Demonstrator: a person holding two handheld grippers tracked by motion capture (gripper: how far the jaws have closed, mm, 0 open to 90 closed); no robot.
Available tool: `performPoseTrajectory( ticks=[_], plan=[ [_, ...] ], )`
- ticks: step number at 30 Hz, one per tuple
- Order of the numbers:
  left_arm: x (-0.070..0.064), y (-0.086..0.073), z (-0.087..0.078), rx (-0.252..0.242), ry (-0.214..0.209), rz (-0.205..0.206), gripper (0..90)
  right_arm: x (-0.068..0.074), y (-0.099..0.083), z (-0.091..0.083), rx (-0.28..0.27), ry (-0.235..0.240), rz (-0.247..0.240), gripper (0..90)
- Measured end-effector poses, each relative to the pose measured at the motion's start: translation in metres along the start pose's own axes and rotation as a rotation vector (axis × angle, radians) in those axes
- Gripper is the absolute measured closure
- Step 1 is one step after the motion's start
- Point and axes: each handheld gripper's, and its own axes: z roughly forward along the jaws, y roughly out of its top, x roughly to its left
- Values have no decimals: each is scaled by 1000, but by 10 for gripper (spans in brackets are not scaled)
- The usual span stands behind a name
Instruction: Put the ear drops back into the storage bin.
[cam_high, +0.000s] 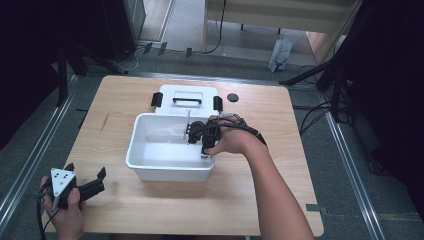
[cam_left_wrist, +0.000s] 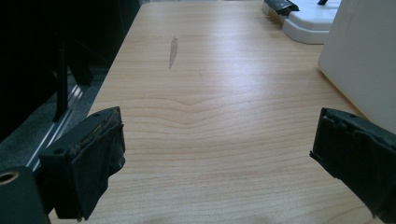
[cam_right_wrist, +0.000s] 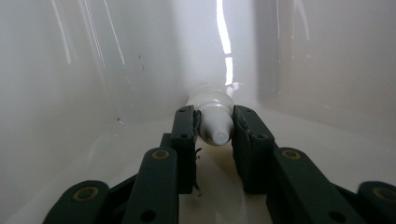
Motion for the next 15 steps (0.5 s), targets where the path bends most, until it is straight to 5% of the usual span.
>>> performPoseTrajectory(
  ticks=[15],
  plan=[
    [0,0,0,1,0,-1,33,-1,2,0,9,10,2,655]
  ],
)
